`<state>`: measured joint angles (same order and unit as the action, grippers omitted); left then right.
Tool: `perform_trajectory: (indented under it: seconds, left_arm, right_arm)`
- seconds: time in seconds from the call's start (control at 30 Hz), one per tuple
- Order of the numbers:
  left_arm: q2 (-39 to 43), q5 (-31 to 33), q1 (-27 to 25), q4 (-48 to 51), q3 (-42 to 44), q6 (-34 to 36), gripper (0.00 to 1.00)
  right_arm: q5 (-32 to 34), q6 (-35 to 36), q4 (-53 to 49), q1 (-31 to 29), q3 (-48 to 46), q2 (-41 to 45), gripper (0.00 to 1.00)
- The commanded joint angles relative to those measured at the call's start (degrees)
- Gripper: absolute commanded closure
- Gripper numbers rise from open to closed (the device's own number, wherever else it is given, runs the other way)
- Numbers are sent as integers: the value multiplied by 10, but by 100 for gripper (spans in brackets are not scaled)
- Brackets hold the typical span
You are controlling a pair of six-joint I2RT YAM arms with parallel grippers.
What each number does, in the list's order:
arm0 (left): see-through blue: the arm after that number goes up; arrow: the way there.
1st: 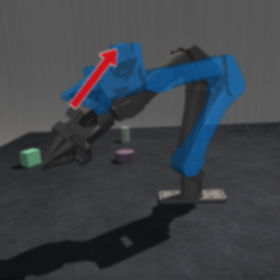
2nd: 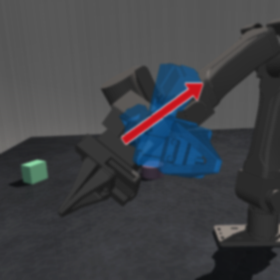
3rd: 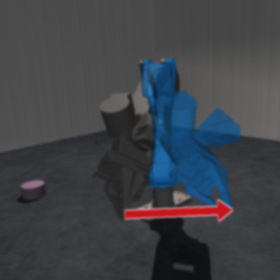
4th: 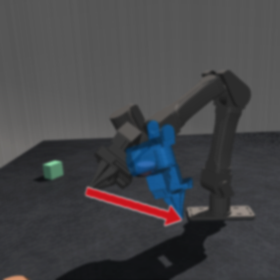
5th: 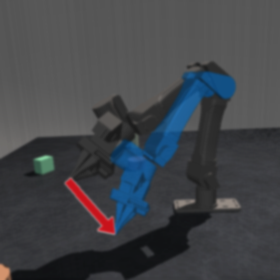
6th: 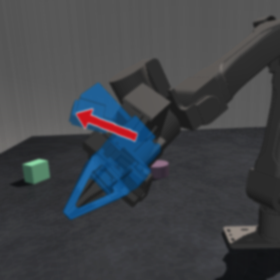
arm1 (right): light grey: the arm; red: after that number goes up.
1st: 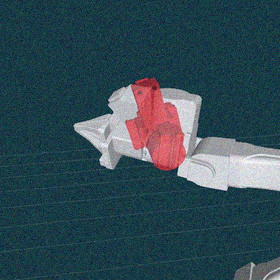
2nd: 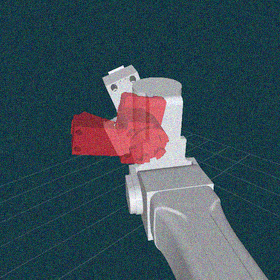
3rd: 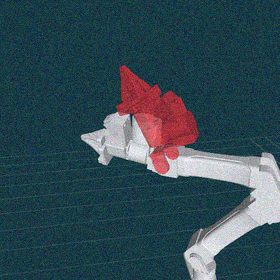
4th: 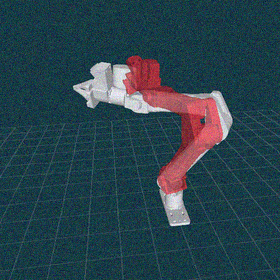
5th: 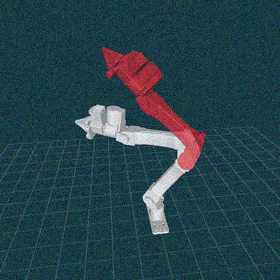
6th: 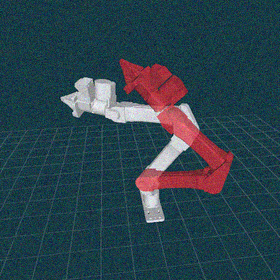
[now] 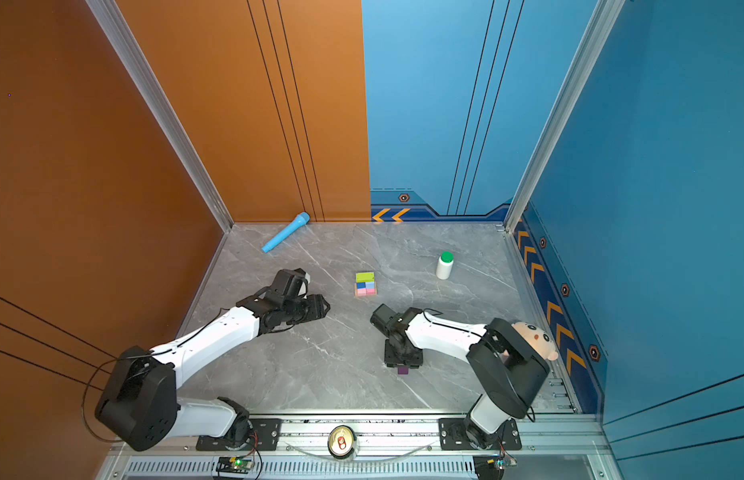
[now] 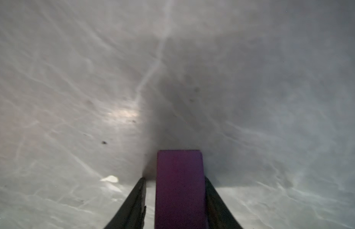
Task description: Build the wood block tower
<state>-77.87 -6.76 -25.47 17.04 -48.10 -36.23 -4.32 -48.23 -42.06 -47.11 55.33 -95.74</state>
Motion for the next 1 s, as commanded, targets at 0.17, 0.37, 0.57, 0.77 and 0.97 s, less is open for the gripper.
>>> perform_trajectory:
  seconds: [0.17, 0.37, 0.57, 0.77, 0.97]
  left_arm:
    - [66, 6, 22, 35, 6, 9, 34]
    - [110, 24, 32, 58, 11, 12, 33]
    - [128, 27, 35, 60, 12, 9, 33]
    - [128, 16, 20, 61, 8, 8, 31]
    - [121, 14, -28, 78, -6, 22, 27]
  right_arm:
    - [-52, 70, 9, -26, 187, -162, 60]
    - [-48, 73, -5, -29, 235, -185, 54]
    - [-26, 69, -7, -26, 216, -139, 34]
    - [7, 68, -11, -9, 173, -48, 30]
    - [47, 75, -12, 21, 107, 62, 30]
